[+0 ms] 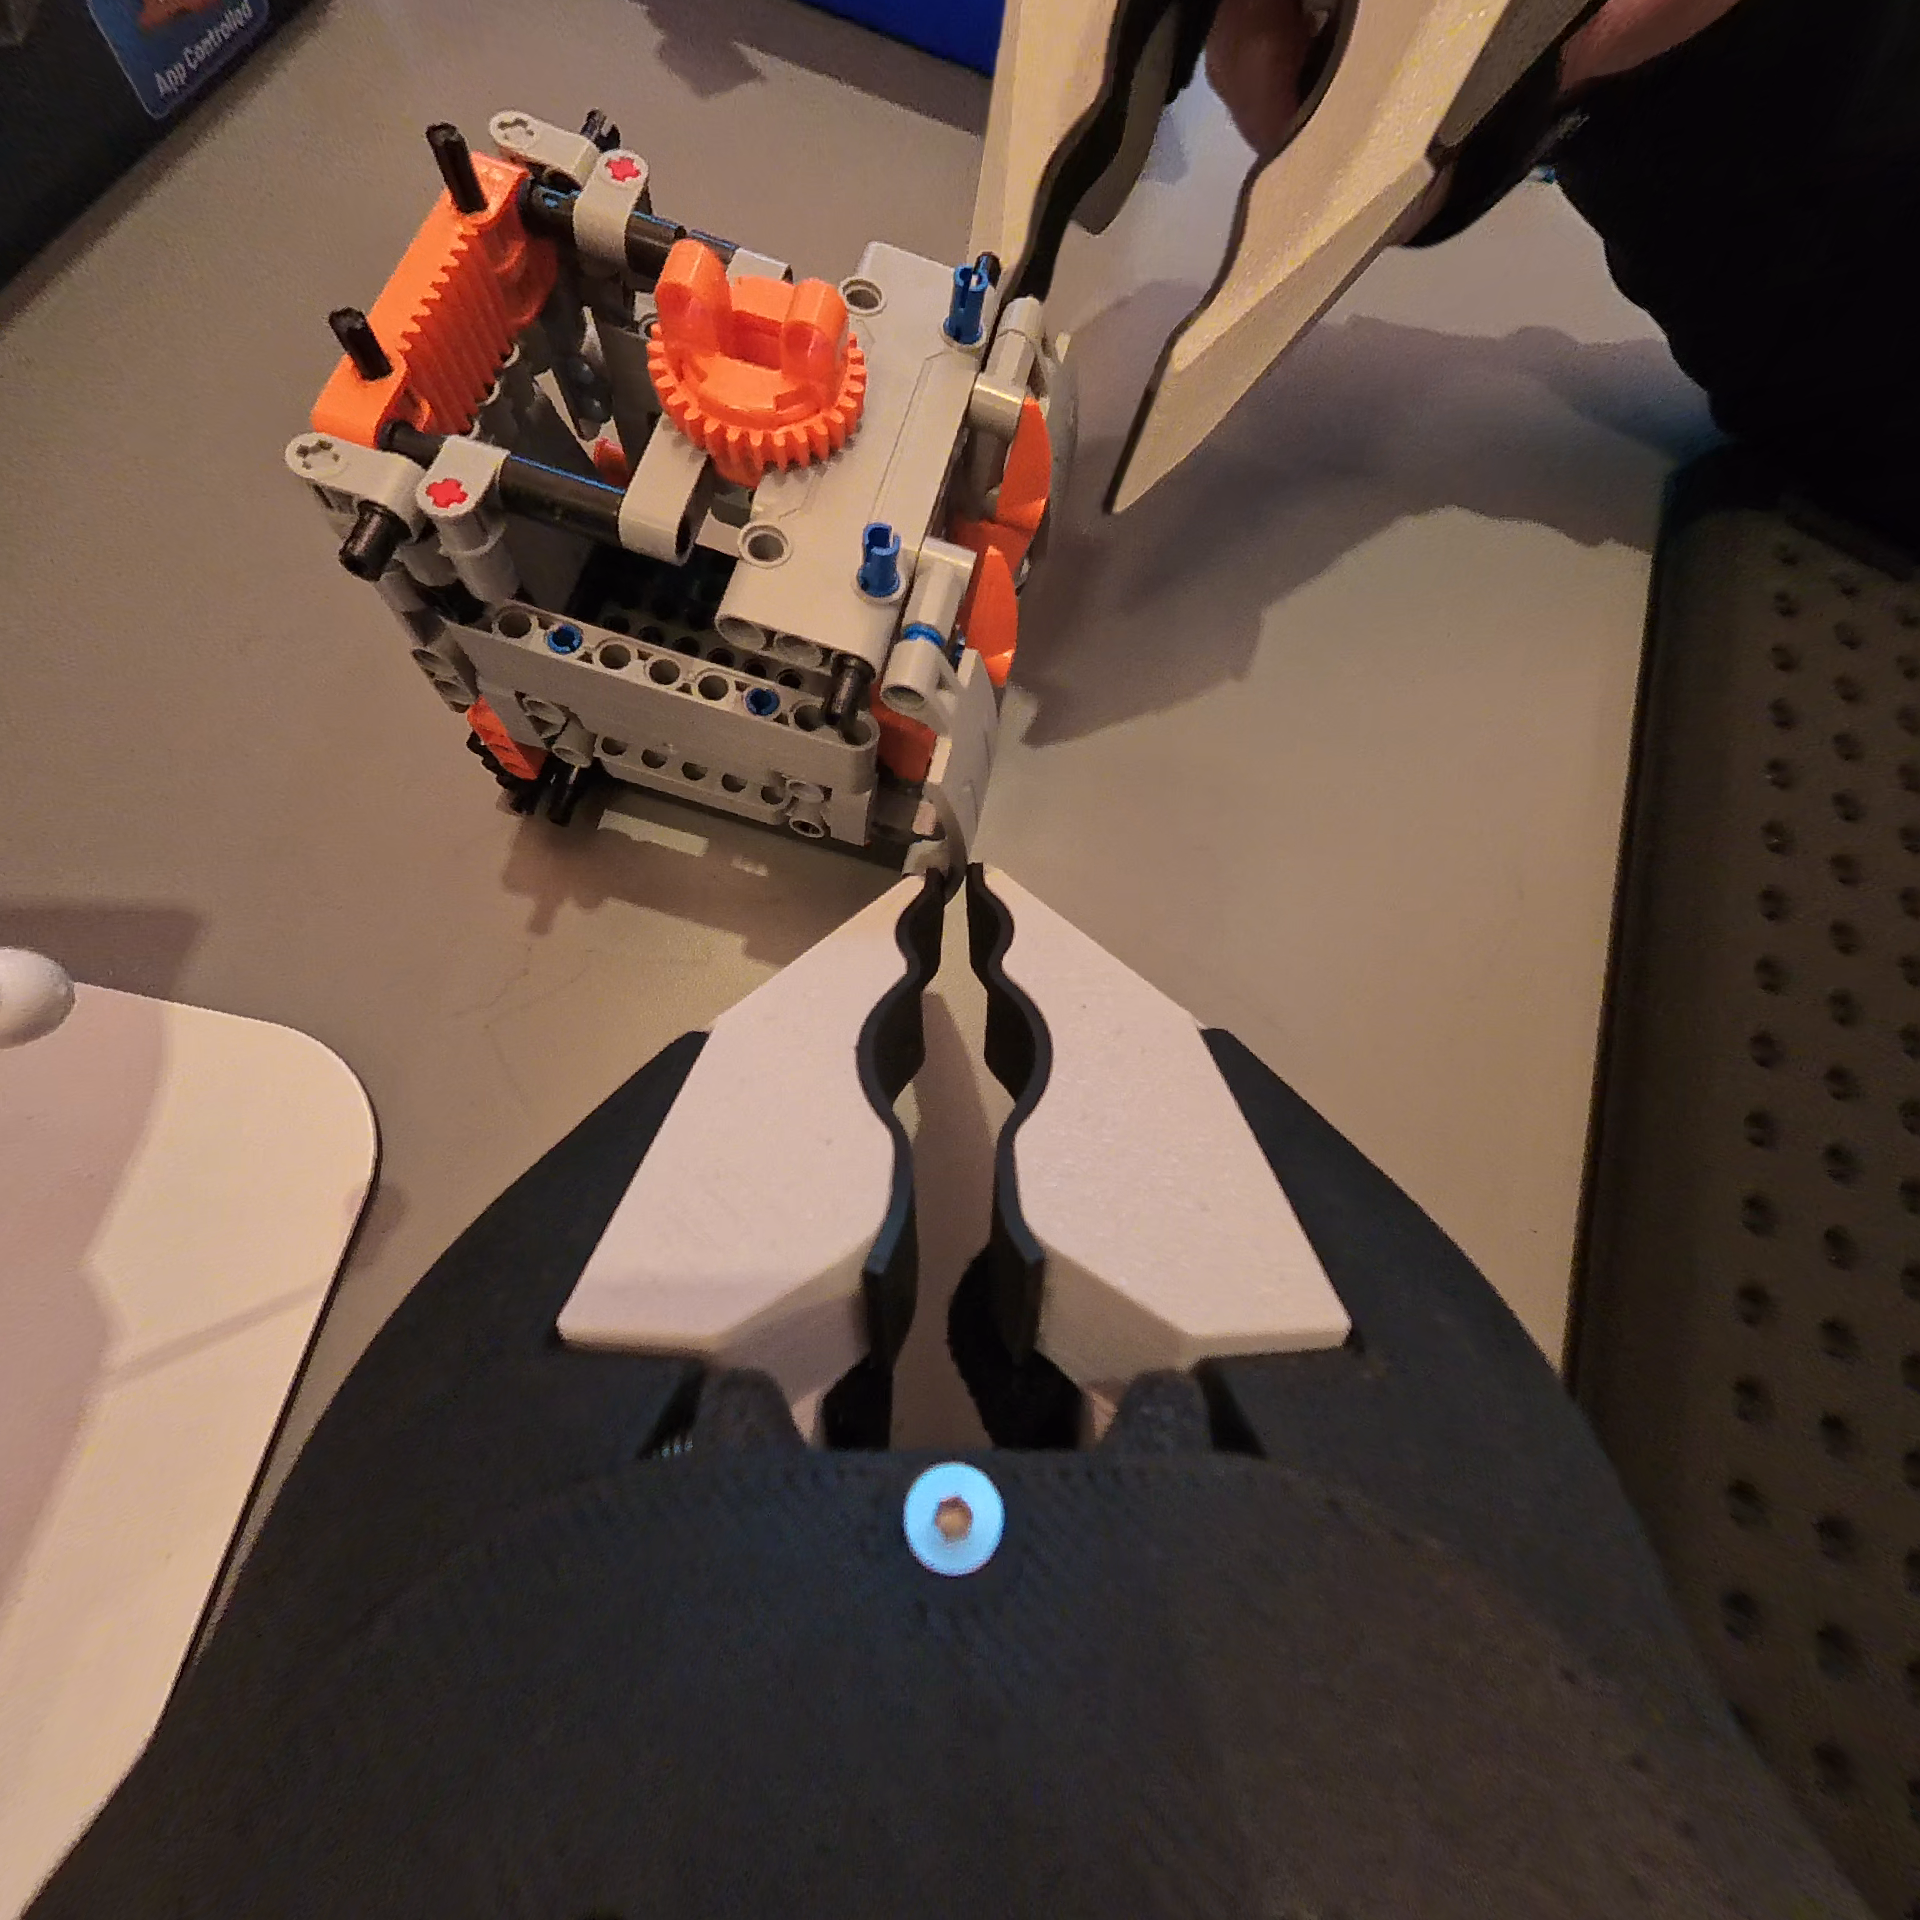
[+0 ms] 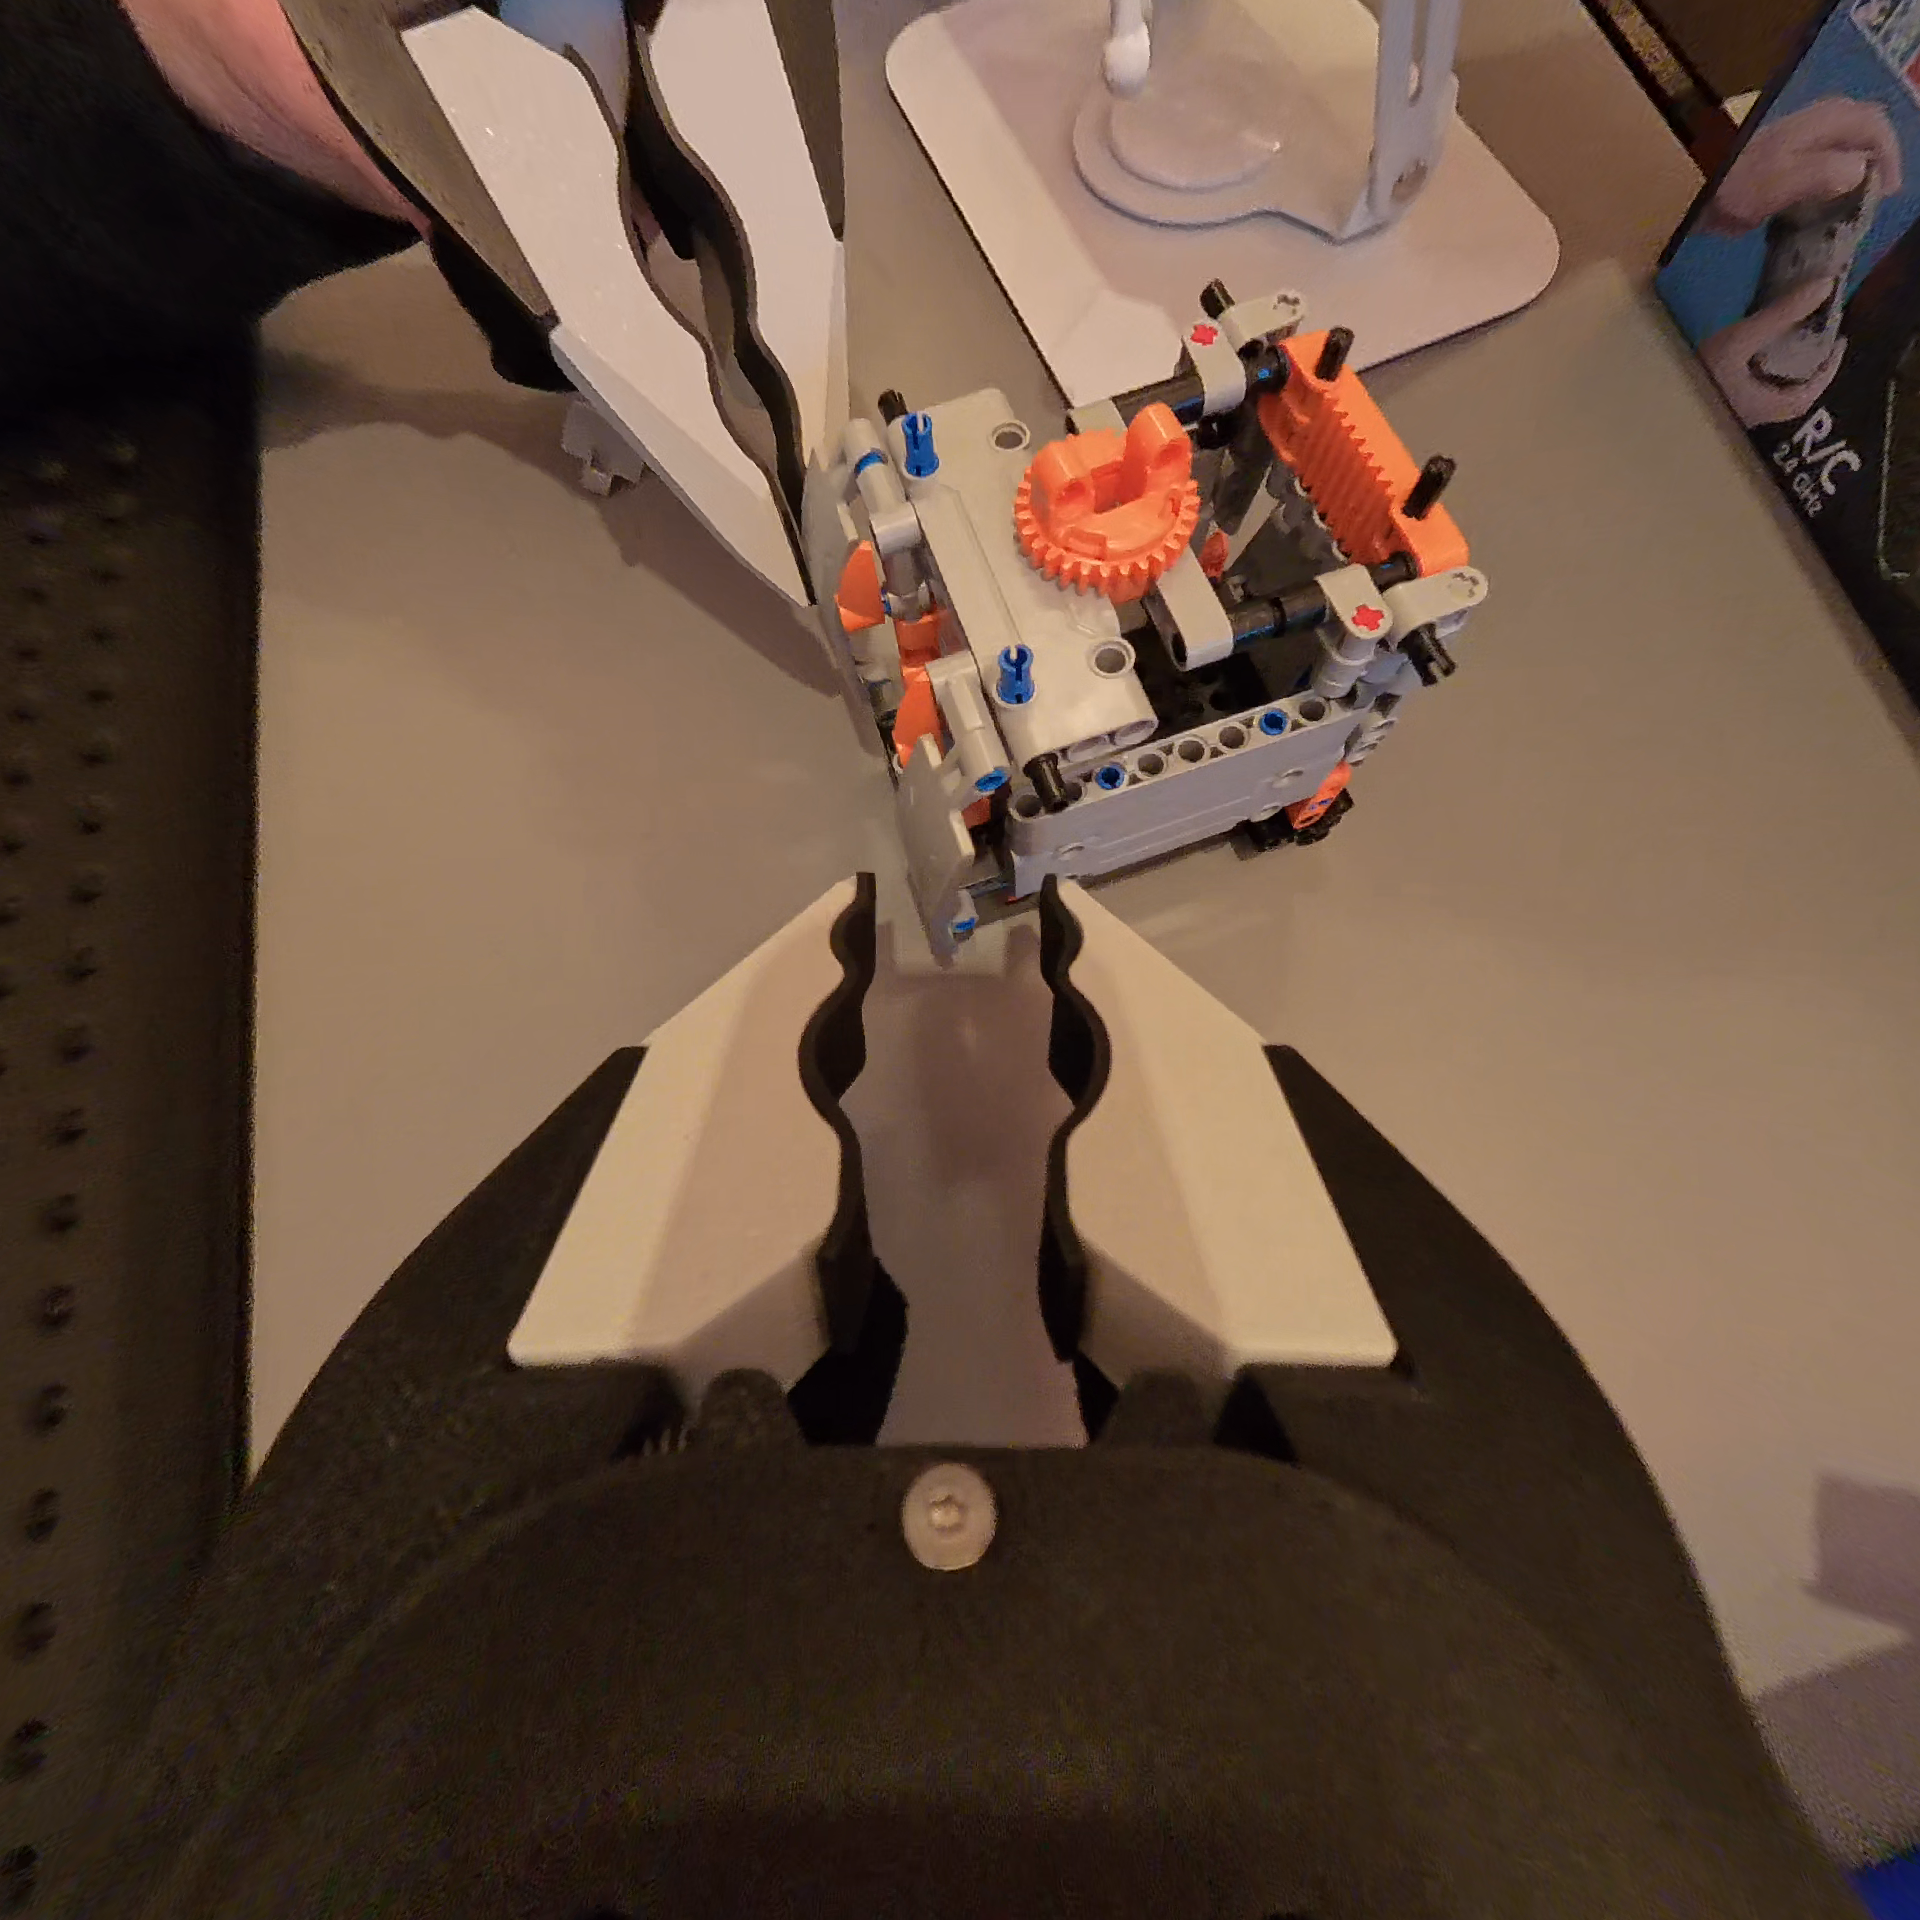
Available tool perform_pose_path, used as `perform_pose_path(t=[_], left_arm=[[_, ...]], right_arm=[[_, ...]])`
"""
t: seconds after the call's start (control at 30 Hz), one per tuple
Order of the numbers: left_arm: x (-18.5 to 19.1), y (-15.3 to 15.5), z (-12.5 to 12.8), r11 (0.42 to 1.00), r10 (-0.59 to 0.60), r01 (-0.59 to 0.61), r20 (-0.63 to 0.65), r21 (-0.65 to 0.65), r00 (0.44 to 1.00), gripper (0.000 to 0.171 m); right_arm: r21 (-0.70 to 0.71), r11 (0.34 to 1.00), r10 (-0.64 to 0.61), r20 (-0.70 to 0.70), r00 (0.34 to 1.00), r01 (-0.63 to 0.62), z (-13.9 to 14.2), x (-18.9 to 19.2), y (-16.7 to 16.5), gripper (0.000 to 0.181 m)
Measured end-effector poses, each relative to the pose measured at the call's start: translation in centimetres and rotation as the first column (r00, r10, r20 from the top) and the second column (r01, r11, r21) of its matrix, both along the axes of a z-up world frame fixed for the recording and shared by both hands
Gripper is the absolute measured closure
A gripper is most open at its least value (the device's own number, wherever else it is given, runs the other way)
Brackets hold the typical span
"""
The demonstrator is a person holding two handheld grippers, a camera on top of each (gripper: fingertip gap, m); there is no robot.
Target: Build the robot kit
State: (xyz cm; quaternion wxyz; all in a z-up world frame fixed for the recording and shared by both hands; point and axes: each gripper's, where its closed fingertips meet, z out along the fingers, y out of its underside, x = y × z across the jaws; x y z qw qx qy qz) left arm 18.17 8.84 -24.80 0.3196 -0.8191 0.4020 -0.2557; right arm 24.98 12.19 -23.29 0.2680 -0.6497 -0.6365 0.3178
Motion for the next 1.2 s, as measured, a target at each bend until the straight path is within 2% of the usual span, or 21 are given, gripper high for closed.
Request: perform_pose_path(t=[0.23,0.53,0.63,0.73,0.83,1.0,1.2], left_arm=[[-0.1,-0.2,0.4,1.000,-0.010,0.010,0.021,-0.002,1.000,0.168],[-0.2,0.1,1.0,1.000,0.010,-0.010,0.010,0.014,1.000,0.153],[0.0,0.0,1.1,1.000,0.004,-0.005,0.024,0.010,1.000,0.142],[0.2,0.0,1.1,1.000,0.017,-0.017,0.036,-0.012,0.999,0.118],[0.4,0.2,1.3,1.000,0.024,-0.023,0.044,-0.008,0.999,0.108],[1.0,-0.1,0.5,0.998,0.010,-0.007,0.054,-0.058,0.999,0.106],[0.8,-0.4,0.0,0.998,-0.006,0.007,0.024,-0.069,1.000,0.122]], right_arm=[[0.045,0.999,0.018,0.005,1.000,-0.019,-0.7,-0.5,-0.2,0.158],[0.081,0.997,0.019,-0.007,1.000,-0.018,-0.6,-0.1,0.2,0.161],[0.088,0.996,0.023,-0.016,1.000,-0.021,-0.6,-0.2,0.1,0.161],[0.072,0.997,0.034,-0.037,0.999,-0.031,-0.4,-0.4,-0.2,0.160],[0.055,0.998,0.042,-0.055,0.998,-0.039,-0.3,-0.8,-0.6,0.157],[0.060,0.998,0.037,-0.049,0.998,-0.034,-0.4,-0.8,-0.5,0.157],[0.061,0.998,0.034,-0.044,0.998,-0.031,-0.6,-0.6,-0.4,0.157]])
